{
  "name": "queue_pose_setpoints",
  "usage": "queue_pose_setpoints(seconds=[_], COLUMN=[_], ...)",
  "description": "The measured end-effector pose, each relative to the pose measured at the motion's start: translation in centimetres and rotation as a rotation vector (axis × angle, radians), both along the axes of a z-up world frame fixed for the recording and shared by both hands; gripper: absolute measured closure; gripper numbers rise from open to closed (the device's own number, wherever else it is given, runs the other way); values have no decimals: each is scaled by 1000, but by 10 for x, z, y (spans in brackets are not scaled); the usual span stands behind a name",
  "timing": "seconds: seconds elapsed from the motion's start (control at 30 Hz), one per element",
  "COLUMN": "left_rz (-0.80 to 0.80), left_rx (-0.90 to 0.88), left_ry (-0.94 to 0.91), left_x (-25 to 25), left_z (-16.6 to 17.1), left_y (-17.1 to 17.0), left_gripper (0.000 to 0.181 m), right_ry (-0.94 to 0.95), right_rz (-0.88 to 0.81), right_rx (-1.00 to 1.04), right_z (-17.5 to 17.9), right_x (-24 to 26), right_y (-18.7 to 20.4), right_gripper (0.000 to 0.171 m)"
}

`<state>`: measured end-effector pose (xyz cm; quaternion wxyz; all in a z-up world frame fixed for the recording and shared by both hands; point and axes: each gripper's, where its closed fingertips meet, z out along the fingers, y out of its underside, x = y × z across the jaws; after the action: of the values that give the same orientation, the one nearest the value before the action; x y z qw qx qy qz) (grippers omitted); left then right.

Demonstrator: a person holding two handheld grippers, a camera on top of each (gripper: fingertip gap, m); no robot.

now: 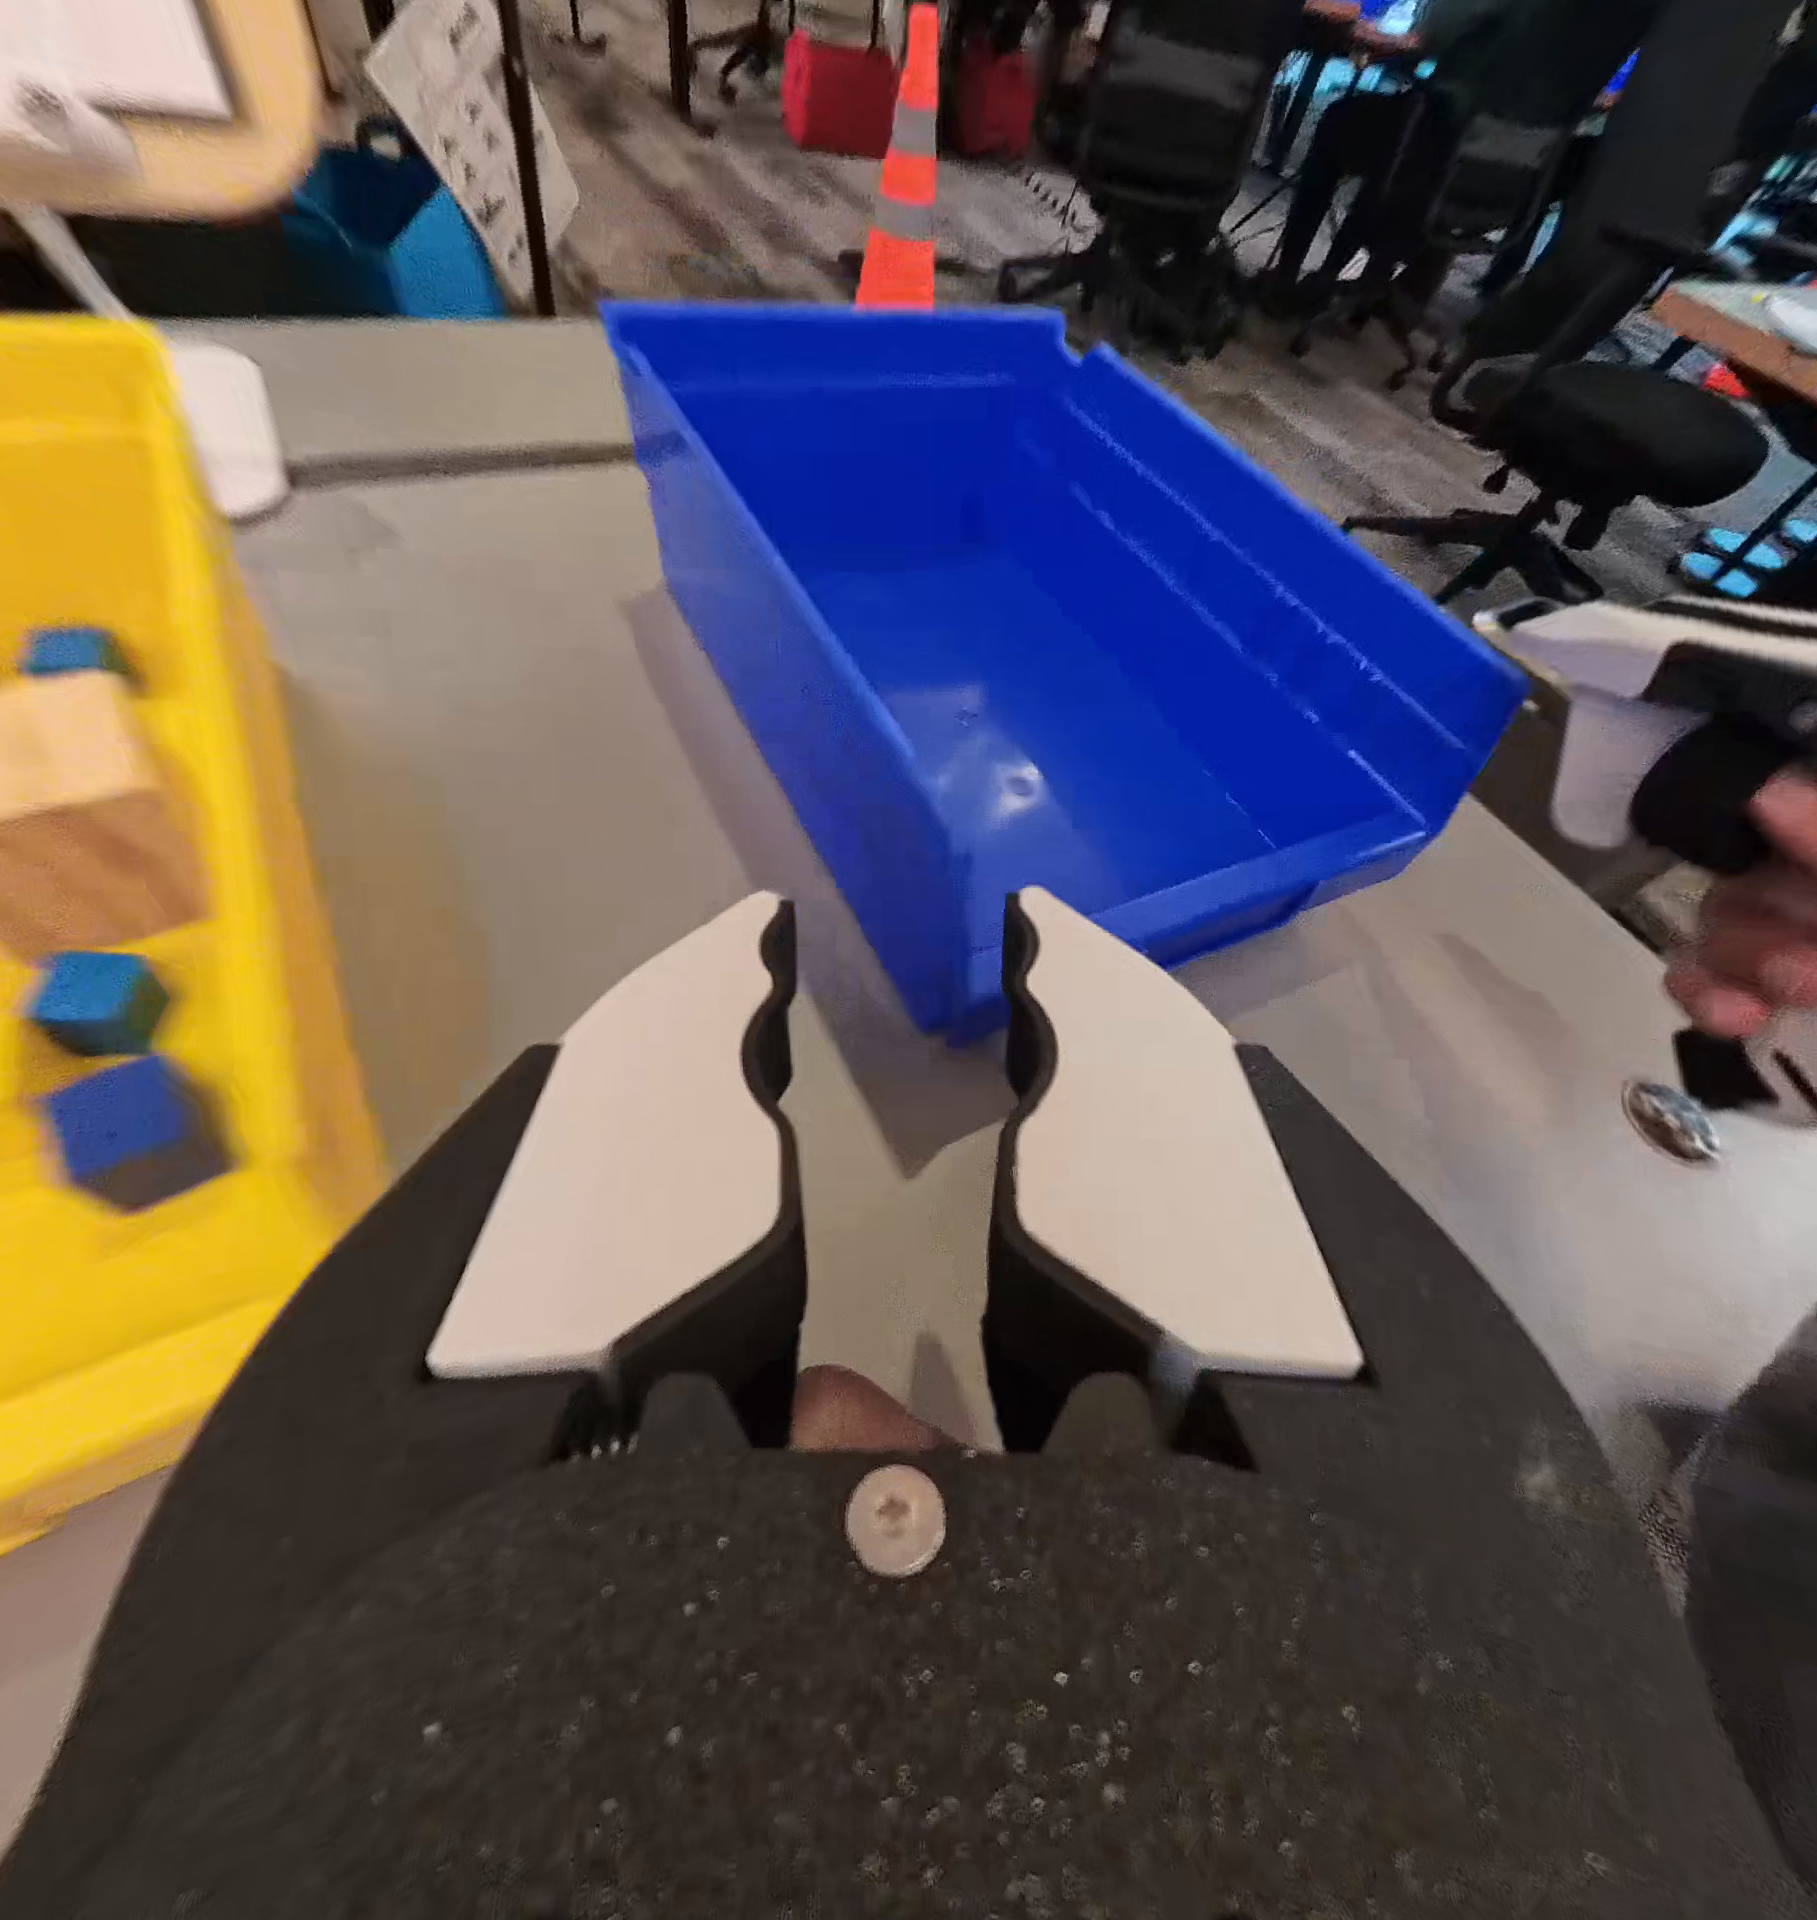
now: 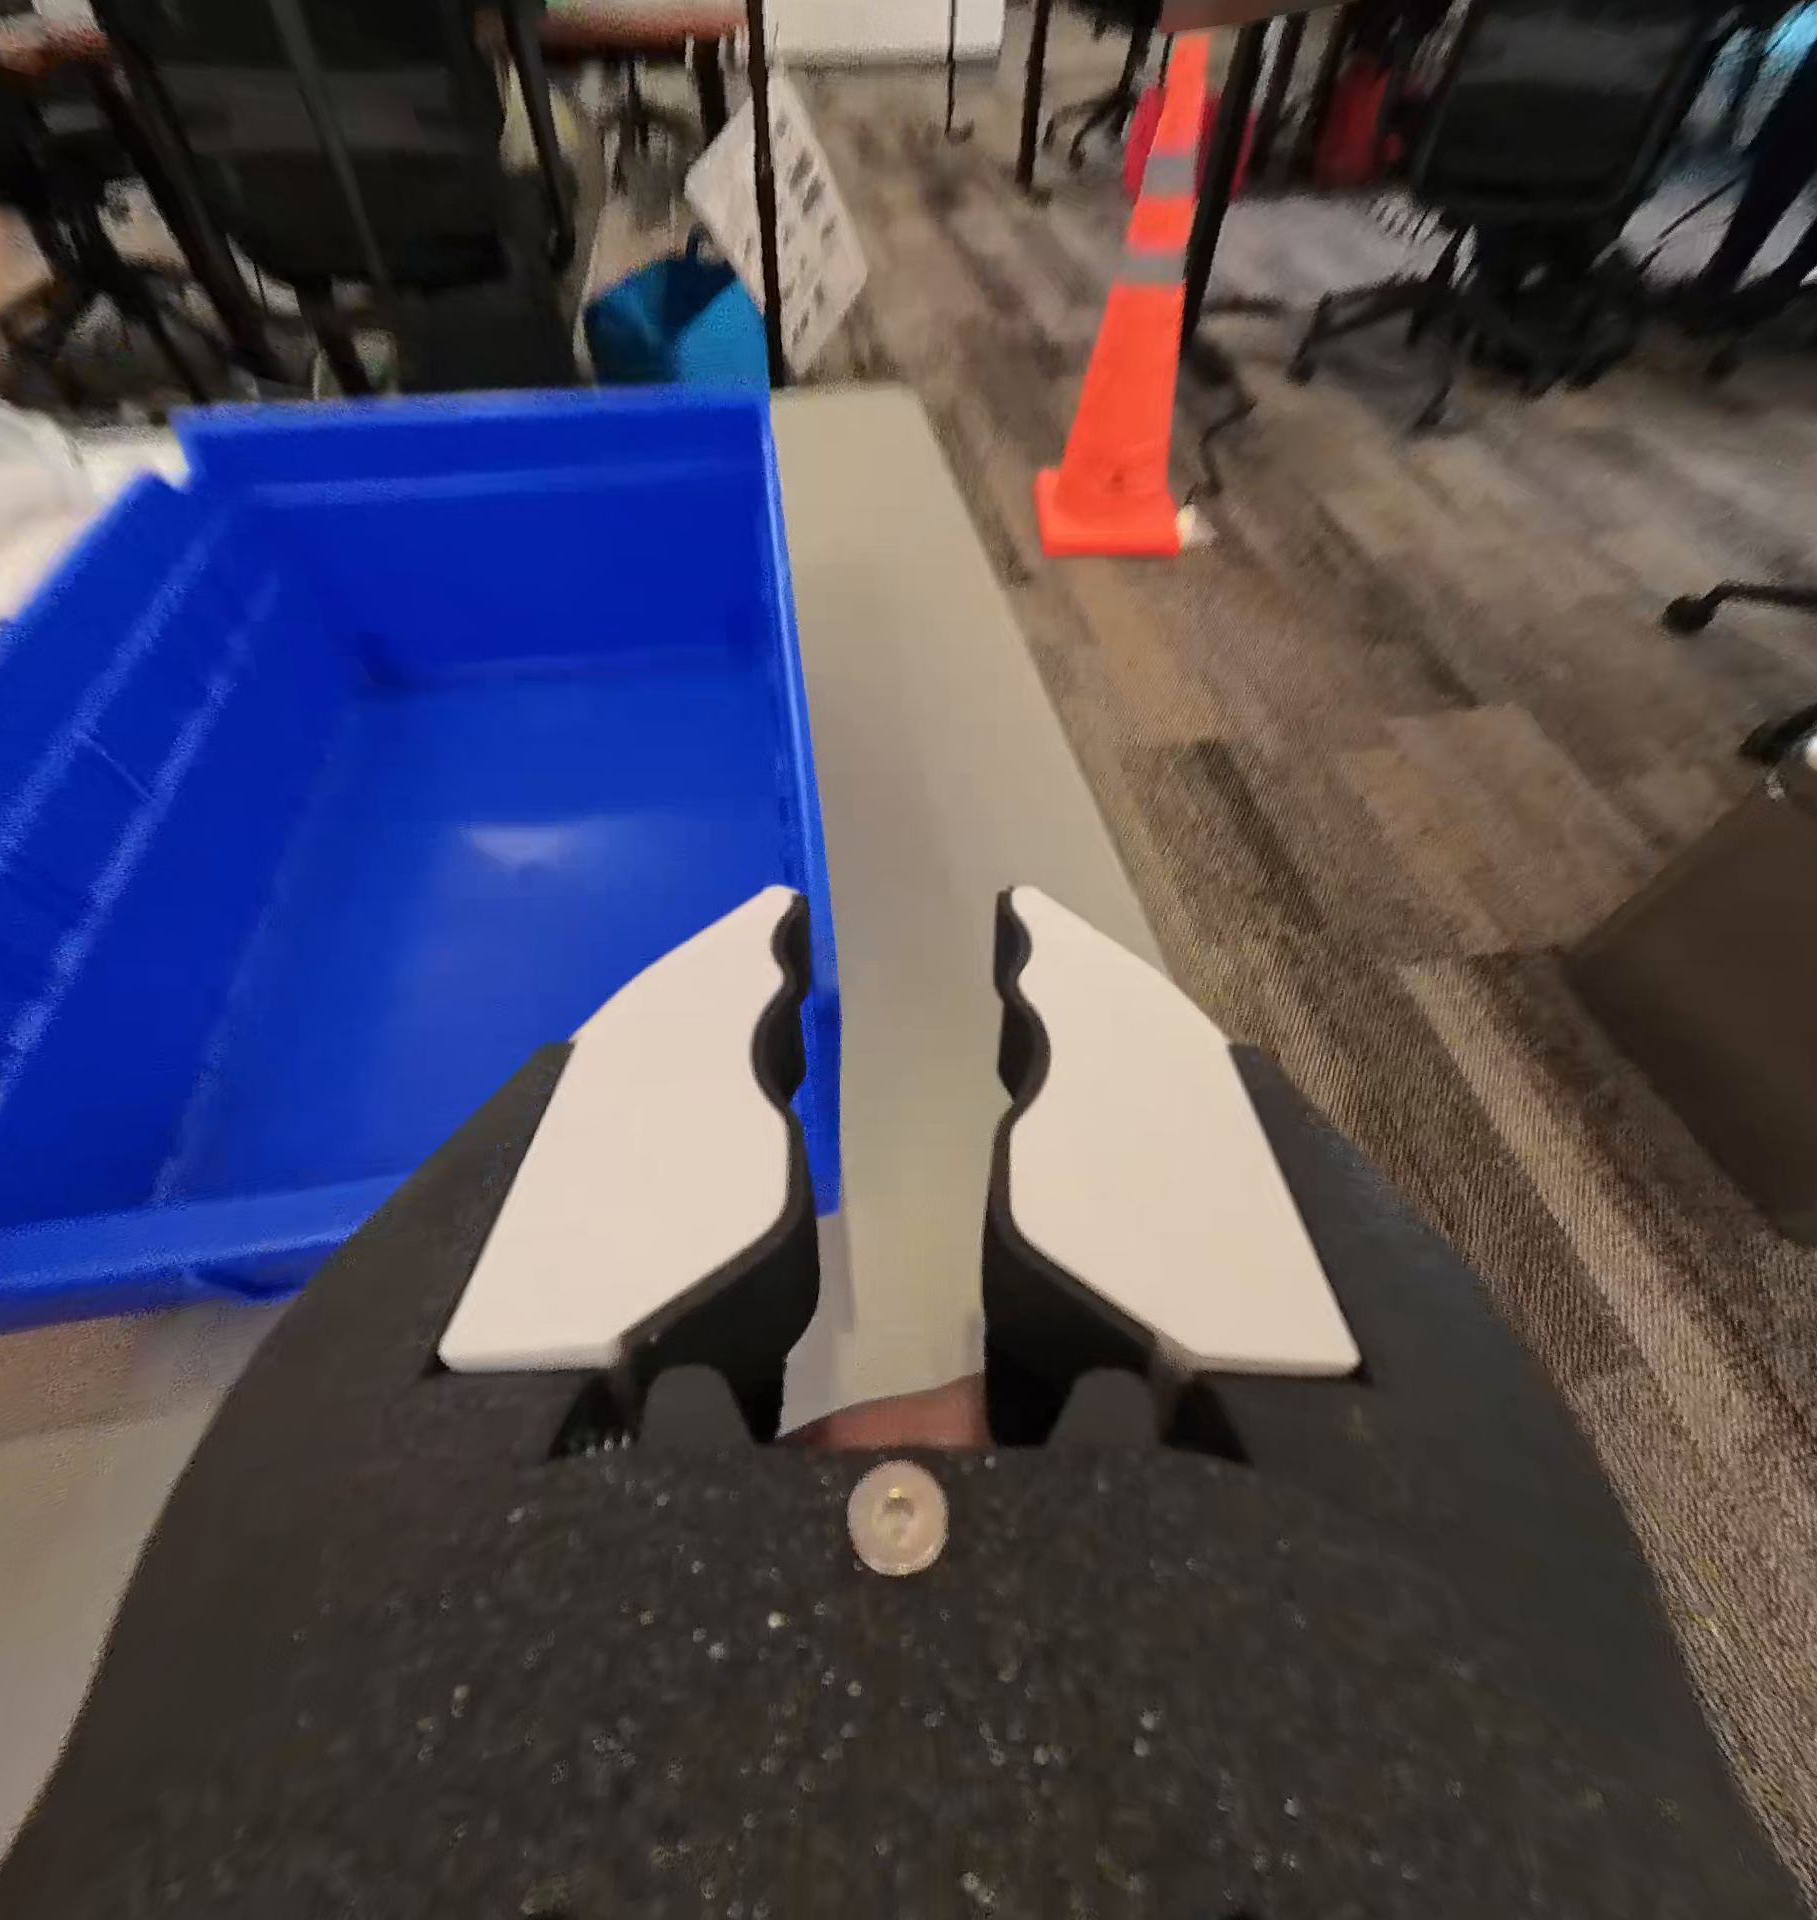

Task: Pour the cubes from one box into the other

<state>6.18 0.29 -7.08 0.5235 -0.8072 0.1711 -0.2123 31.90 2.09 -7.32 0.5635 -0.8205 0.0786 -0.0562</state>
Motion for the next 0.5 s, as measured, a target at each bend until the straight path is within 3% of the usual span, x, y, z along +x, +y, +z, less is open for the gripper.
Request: queue_pose_setpoints(seconds=[0.13,0.27,0.37,0.5], left_rz=[68,265,354,304], left_rx=[58,64,10,-50], left_ry=[-5,42,63,65], left_x=[-110,-238,-295,-302], left_z=[31,24,-3,-40], left_y=[0,18,30,44], left_gripper=[142,142,136,133], right_ry=[23,79,112,158], right_rz=[131,346,441,517], right_rx=[222,305,307,79], right_z=[68,103,86,-3], right_x=[-41,-138,-232,-340], right_y=[-11,-10,-5,8], right_gripper=[136,130,127,107])
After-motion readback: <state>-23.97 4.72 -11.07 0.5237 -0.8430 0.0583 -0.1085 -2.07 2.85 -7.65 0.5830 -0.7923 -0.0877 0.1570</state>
